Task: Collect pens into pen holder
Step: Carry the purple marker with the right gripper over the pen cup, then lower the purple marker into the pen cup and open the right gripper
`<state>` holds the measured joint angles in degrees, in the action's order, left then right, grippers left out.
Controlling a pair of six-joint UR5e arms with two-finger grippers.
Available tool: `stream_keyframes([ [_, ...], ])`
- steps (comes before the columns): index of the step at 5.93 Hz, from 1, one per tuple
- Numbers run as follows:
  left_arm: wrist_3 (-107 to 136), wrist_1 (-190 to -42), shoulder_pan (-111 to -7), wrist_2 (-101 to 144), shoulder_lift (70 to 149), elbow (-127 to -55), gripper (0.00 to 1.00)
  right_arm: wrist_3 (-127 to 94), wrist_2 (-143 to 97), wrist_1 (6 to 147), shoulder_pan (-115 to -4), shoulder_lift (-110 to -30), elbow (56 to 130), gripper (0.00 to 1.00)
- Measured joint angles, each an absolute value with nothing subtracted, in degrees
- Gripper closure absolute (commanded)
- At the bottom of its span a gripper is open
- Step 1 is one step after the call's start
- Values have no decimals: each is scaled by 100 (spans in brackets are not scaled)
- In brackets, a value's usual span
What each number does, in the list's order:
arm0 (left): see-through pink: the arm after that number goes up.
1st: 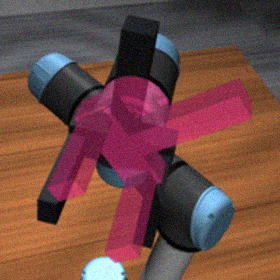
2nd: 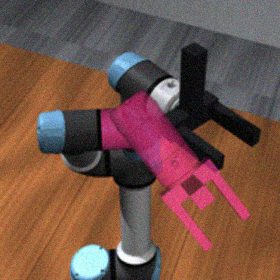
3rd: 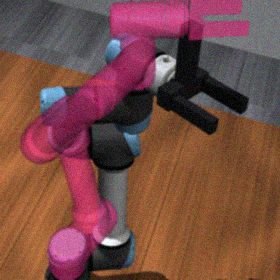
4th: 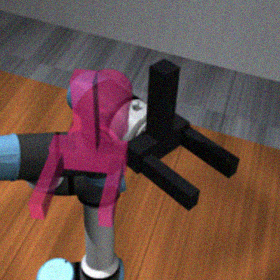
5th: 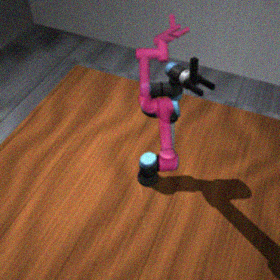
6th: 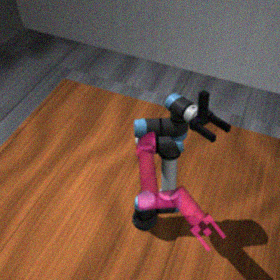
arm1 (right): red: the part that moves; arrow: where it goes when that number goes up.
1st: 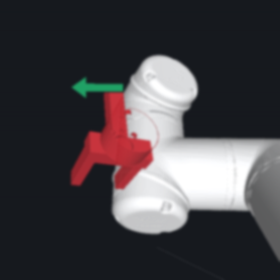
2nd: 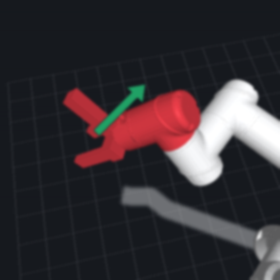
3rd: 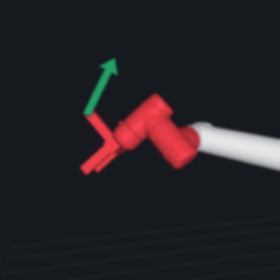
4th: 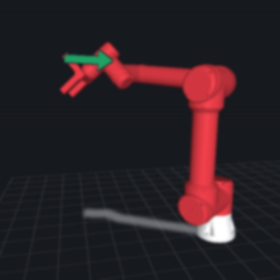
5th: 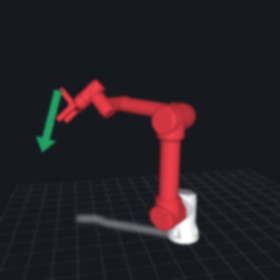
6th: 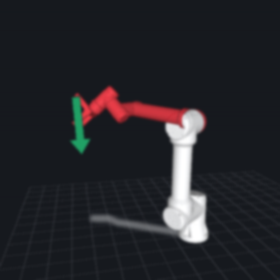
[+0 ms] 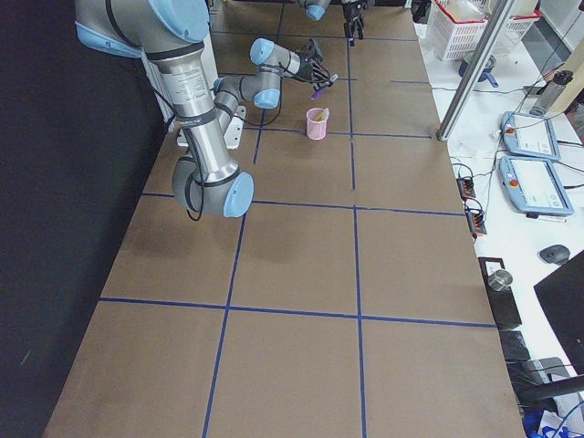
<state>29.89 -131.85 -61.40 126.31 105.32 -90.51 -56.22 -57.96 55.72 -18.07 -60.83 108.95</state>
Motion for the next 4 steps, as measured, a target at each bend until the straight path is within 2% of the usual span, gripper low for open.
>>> stream_keyframes([
  [4,2981,-13215,-6127,12668,10425,-8873,0,-5080,-5213,4744,-1464,-6067,10050,99],
])
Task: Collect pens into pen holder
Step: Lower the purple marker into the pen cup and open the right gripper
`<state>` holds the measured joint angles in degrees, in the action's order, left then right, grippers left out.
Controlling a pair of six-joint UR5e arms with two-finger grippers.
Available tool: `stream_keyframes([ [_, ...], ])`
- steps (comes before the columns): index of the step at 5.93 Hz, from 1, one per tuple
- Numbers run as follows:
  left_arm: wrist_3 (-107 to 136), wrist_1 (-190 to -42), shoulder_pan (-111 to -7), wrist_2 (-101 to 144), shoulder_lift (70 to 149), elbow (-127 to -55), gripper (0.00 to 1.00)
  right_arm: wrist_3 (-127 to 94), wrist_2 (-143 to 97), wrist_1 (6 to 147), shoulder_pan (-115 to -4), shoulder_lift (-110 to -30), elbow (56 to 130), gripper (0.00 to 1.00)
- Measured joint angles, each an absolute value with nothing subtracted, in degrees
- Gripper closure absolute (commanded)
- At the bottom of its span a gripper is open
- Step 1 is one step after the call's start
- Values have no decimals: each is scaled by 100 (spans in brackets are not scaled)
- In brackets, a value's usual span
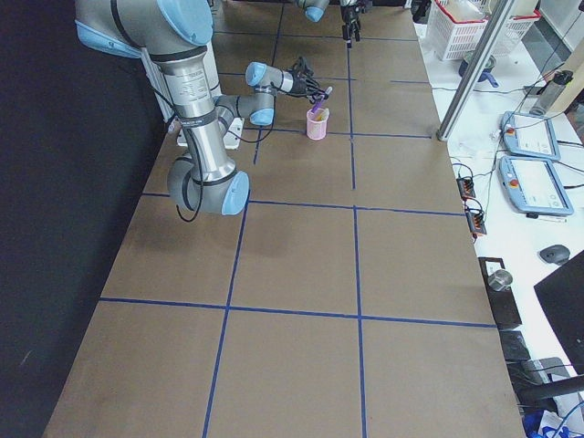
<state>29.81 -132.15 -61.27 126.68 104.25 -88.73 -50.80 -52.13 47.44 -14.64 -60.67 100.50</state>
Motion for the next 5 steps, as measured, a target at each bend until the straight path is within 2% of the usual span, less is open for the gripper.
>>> stream_keyframes([
  [1,2980,-13218,-6127,12669,10424,-8864,0,-5057,-5150,4723,-1400,-6068,9960,97],
  [2,2980,-13218,-6126,12667,10424,-8851,0,-5046,-5103,4717,-1357,-6067,9900,78],
  [3,2979,-13219,-6126,12666,10424,-8831,0,-5039,-5081,4713,-1336,-6062,9850,29],
  [4,2980,-13225,-6126,12665,10424,-8812,0,-5042,-5077,4712,-1312,-6014,9818,0],
  [5,2979,-13232,-6122,12665,10424,-8794,0,-5053,-5048,4711,-1278,-5879,9753,0],
])
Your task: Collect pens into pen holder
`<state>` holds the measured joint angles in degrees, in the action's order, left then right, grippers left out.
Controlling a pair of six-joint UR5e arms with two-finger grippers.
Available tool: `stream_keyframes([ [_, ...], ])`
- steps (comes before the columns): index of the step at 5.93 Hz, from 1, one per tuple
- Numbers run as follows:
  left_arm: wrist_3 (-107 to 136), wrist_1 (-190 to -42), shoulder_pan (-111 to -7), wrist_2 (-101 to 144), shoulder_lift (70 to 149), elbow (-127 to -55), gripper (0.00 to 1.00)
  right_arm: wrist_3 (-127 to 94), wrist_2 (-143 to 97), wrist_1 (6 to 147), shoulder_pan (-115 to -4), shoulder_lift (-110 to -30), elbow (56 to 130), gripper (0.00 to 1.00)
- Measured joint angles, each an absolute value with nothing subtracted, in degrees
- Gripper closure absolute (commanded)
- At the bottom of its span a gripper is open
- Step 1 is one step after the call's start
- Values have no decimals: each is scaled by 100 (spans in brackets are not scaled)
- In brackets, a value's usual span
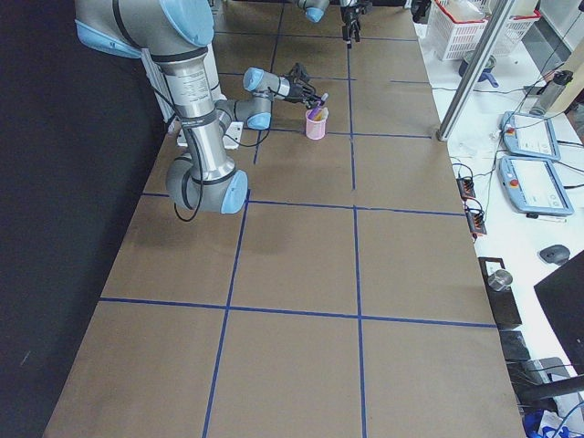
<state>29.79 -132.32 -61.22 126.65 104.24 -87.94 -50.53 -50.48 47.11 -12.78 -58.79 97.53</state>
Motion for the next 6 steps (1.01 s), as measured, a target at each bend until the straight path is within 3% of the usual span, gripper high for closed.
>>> stream_keyframes([
  [3,2980,-13224,-6119,12666,10430,-8772,0,-5042,-5147,4781,-1269,-5689,9880,0],
  [6,2948,-12756,-6684,13180,10411,-8759,0,-5081,-6637,6285,-2184,-5882,10659,0],
])
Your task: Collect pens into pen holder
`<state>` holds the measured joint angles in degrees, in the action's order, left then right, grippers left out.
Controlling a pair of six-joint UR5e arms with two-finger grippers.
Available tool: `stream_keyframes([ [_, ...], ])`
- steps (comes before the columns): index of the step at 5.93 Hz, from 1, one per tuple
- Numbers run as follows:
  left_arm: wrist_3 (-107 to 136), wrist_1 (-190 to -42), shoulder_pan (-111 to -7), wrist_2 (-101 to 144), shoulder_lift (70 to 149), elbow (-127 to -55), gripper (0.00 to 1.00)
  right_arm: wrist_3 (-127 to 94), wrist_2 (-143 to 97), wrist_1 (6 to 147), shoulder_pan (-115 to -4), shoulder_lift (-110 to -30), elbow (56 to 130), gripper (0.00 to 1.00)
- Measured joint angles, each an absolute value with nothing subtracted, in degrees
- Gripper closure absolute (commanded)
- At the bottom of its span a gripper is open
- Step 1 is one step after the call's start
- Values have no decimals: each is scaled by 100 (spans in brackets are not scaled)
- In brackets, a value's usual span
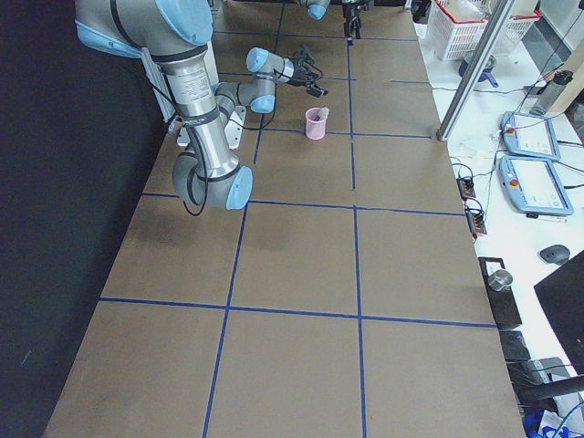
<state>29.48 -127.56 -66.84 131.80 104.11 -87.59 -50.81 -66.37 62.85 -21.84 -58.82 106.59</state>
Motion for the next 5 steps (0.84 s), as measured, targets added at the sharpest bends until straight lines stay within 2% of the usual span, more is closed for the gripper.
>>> stream_keyframes([
  [2,1959,-11739,-7411,13342,10324,-8744,0,-4915,-9406,7742,-3976,-6377,11112,0],
  [3,1170,-10891,-7858,13470,10287,-8753,0,-4498,-10653,8005,-4892,-6826,11149,0],
  [5,442,-9767,-8684,13592,9972,-8729,0,-2729,-12523,8119,-6483,-7913,10742,0],
])
